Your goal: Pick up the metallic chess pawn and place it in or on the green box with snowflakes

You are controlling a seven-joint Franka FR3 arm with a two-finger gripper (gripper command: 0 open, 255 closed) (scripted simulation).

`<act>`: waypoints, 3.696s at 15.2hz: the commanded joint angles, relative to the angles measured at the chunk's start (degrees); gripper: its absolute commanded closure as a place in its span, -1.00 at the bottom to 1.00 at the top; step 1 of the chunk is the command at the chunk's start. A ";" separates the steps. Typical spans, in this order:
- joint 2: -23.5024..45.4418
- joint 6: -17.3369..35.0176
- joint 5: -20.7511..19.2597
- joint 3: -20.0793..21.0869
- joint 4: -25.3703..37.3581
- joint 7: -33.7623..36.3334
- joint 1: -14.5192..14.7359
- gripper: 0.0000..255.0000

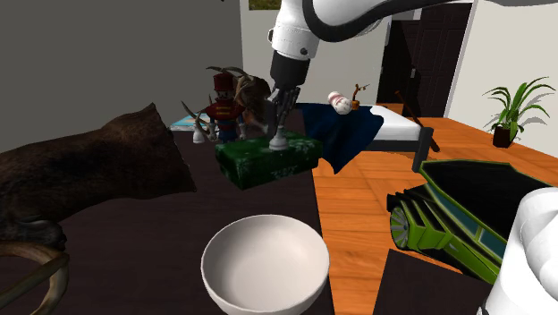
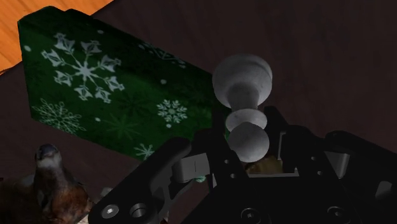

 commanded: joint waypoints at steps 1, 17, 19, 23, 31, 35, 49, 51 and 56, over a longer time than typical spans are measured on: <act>0.12 -1.73 0.02 -0.05 1.83 -0.17 -0.03 1.00; 18.81 -6.78 0.17 -6.91 26.09 -12.22 -5.00 1.00; 22.39 -7.87 0.50 -7.69 30.83 -13.97 -5.83 1.00; 21.59 -4.53 0.52 -7.70 26.68 -13.89 -5.88 1.00; 20.74 1.88 0.49 -7.73 19.43 -13.72 -5.92 1.00; 20.65 5.09 0.44 -7.75 16.13 -13.61 -5.94 1.00; 20.66 5.09 0.44 -7.75 16.13 -13.61 -5.94 -1.00; 19.29 1.73 0.56 -7.71 18.12 -13.69 -5.91 -1.00; 18.29 -1.34 0.65 -7.68 20.20 -13.75 -5.87 -1.00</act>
